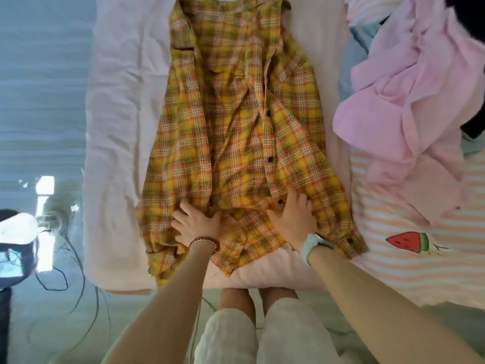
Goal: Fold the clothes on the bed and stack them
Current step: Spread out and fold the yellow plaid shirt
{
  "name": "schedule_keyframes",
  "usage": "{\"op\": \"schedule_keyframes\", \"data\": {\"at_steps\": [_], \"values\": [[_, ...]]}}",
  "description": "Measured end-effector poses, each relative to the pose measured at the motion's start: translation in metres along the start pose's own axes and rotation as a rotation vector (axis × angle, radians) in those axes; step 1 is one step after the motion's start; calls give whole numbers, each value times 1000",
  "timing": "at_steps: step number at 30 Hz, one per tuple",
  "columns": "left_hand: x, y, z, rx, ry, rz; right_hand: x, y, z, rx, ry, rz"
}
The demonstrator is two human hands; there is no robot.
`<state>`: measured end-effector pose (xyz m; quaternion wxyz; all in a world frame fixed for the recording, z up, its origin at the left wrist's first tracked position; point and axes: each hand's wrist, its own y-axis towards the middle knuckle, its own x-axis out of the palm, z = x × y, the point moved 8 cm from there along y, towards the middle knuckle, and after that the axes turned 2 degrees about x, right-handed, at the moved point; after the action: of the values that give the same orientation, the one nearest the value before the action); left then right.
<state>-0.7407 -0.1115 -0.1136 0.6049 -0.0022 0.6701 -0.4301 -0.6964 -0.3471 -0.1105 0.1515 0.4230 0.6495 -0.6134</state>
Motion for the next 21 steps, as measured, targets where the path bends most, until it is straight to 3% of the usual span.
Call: {"op": "schedule_keyframes", "data": {"at_steps": [6, 10, 13, 16, 18, 20, 21], "values": [[-43, 38, -50, 95, 274, 101, 3, 15, 21, 3, -273, -2], [-76, 43, -61, 240, 207, 105, -4, 18, 31, -35, -153, -78], [-96, 29, -54, 320, 145, 153, -18, 13, 35, -35, 3, -20], [-119, 6, -45, 341, -92, 279, -31, -3, 33, -103, 53, 79], [-133, -20, -22, 472, -250, 356, -33, -16, 27, -179, 110, 90], [-128, -49, 16, 698, -291, 267, -35, -25, 23, -250, 183, 125], [-113, -61, 35, 801, -290, 108, -39, -28, 23, -261, 209, 167]]}}
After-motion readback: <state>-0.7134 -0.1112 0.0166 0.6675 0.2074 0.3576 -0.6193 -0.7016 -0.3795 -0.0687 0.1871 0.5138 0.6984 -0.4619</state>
